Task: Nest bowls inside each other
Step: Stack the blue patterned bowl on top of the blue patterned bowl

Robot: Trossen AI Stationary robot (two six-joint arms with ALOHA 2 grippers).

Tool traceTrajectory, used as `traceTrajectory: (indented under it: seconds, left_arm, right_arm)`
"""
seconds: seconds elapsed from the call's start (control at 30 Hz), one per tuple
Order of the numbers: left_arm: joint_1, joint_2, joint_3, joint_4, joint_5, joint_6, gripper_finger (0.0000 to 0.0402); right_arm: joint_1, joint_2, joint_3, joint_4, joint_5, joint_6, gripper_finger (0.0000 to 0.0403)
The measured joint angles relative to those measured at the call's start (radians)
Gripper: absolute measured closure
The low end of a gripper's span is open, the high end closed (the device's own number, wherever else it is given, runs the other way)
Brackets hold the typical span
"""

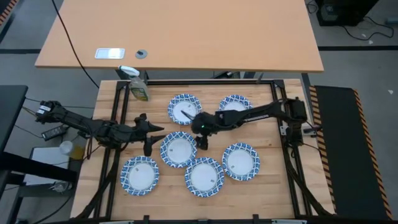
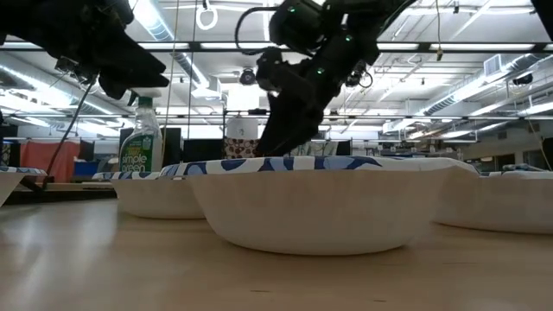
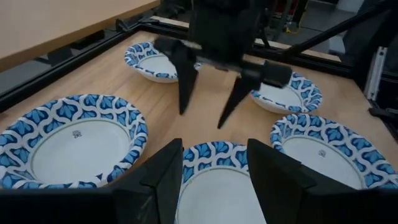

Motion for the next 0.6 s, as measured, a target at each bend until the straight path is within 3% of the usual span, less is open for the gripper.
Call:
traceTrajectory:
  seconds: [0.2,0.33,0.6]
  left_arm:
    - [0.0,0.001,0.0,0.001,0.0,-0.003,0.0221]
    - [-0.001,0.001,0.0,0.003,0.0,-0.018,0.0221]
    - [-0.001,0.002,0.0,-0.002,0.0,-0.021,0.0221]
  right_arm:
    - [0.023,0.097,0.124,-0.16,-0.029,0.162,0.0141]
    - [0.016,0.14,0.153,-0.168,-0.115,0.242,0.0144]
    - [-0.008,0.122,0.153,-0.189,-0.109,0.324,0.0144]
